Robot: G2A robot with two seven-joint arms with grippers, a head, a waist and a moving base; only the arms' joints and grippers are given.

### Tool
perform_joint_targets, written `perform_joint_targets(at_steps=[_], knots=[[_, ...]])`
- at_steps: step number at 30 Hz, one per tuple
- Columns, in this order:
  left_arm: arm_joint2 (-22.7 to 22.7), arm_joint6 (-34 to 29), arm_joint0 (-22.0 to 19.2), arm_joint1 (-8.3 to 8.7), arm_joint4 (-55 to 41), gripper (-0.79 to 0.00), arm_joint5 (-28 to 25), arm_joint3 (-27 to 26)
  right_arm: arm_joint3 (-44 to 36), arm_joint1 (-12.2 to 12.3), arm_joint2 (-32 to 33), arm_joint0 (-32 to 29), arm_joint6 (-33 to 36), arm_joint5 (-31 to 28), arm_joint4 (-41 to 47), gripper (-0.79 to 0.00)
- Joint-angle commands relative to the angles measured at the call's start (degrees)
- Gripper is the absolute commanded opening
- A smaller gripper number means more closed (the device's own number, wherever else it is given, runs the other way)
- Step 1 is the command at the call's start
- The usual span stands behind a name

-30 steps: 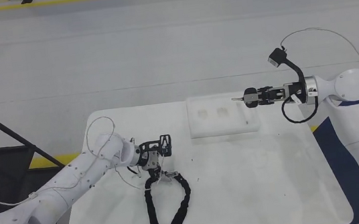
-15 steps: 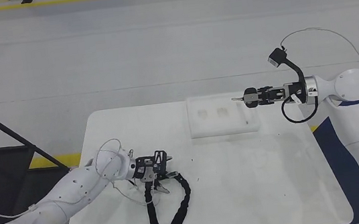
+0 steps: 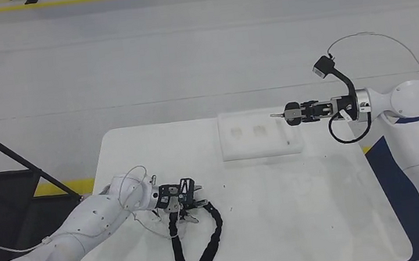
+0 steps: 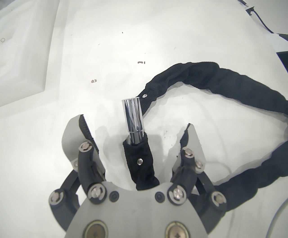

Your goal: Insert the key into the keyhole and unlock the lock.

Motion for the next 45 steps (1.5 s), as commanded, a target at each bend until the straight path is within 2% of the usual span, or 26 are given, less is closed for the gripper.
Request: perform_joint_targets(at_steps=[1, 5, 6, 14, 19, 28, 32, 34, 39, 45], knots=[[-0.2, -0.1, 0.1, -0.31, 0.3, -0.499, 0.1, 0.6, 0.0, 0.0, 0.0, 0.0, 0.0, 0.0, 0.0, -0.785], [-0.6, -0.5, 0.2, -0.87, 0.6, -0.693, -0.1, 1.2, 0.0, 0.0, 0.0, 0.0, 0.0, 0.0, 0.0, -0.785], [-0.7, -0.5, 0.3, -0.99, 0.7, -0.785, -0.2, 1.4, 0.0, 0.0, 0.0, 0.0, 0.0, 0.0, 0.0, -0.785], [-1.8, -0.5, -0.1, -1.55, 1.0, -0.785, -2.7, 1.3, 0.0, 0.0, 0.0, 0.0, 0.0, 0.0, 0.0, -0.785], [-3.4, 1.5, -1.1, -0.86, 1.9, -0.785, -3.1, -0.9, 0.0, 0.0, 0.0, 0.0, 0.0, 0.0, 0.0, -0.785], [-8.0, 4.7, -1.4, 1.93, 1.8, -0.785, -3.6, -10.4, 0.0, 0.0, 0.0, 0.0, 0.0, 0.0, 0.0, -0.785], [-10.1, 3.6, -1.1, 2.67, 0.9, -0.785, -3.2, -14.9, -0.2, 0.0, 0.0, -0.1, -0.3, 0.1, -0.2, -0.785], [-11.0, 2.5, -1.0, 2.80, 0.8, -0.785, -2.3, -17.4, -3.0, 0.3, 0.0, -1.1, 0.5, 1.1, -0.5, -0.785], [-12.5, -0.5, -1.4, 2.17, -1.4, -0.785, -2.4, -21.4, -8.8, 1.9, 2.8, -3.8, 5.2, 5.7, -2.7, -0.785], [-12.9, -3.3, -3.4, -0.06, -4.3, -0.785, -2.5, -23.4, -17.3, 3.6, 5.0, -9.0, 7.1, 11.9, -6.6, -0.785]])
